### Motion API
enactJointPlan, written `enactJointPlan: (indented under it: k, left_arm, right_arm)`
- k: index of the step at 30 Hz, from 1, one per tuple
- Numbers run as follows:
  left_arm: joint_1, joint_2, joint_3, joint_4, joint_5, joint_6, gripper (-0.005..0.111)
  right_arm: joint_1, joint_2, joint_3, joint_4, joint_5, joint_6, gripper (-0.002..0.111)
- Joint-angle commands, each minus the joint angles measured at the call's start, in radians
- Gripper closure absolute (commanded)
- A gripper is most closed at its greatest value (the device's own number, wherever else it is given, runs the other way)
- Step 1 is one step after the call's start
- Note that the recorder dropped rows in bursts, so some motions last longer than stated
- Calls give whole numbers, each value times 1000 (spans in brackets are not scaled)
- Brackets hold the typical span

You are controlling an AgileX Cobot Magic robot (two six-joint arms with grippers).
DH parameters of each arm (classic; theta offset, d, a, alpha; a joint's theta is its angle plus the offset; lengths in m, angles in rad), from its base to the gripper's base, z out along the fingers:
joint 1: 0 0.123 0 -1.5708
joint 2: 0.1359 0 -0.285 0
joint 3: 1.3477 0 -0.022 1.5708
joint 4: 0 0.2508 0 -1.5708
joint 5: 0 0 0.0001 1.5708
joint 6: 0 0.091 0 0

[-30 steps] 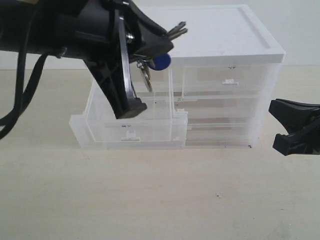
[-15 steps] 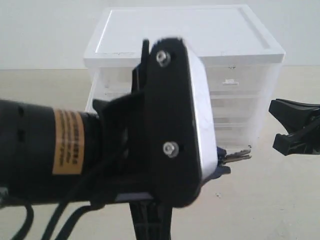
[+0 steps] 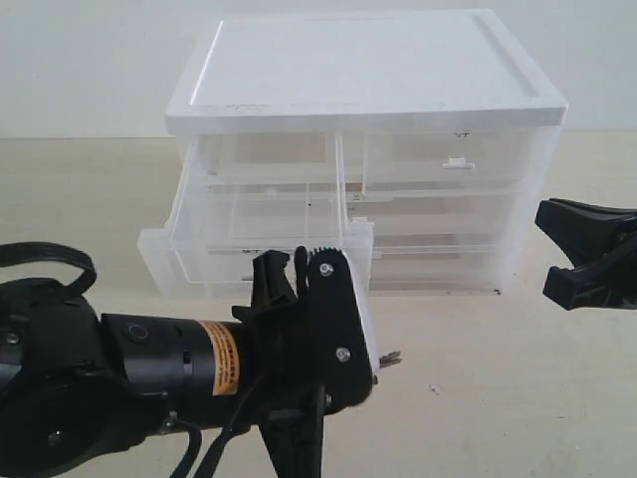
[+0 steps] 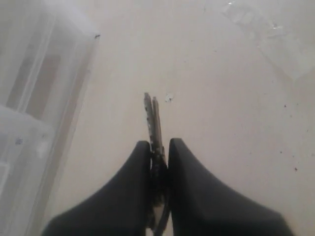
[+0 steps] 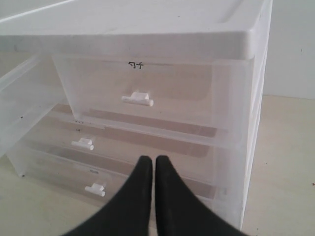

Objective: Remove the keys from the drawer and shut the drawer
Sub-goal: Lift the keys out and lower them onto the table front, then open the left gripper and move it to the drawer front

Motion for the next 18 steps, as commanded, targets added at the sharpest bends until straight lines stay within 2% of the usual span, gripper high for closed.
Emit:
enactJointPlan:
  k: [1,4,9,11,16,18]
  left_arm:
    - [23,0,3,-11,-40,-15,102]
    - [25,0,3,-11,-50,-15,95]
    - [29,0,3,-11,-50,-15,55]
    - [29,0,3,-11,-50,-15,48]
    - [26,0,3,-11,-52,-28,52]
    - [14,-14,3,-11,-44,-53,59]
  right_arm:
    - [0,4,-5,-5,3,2,108]
    - [0,4,-5,-5,3,2,108]
    - [0,4,-5,-5,3,2,108]
    - [0,4,-5,-5,3,2,108]
    - [0,4,-5,-5,2,6,108]
    - [0,4,-5,-5,2,6,108]
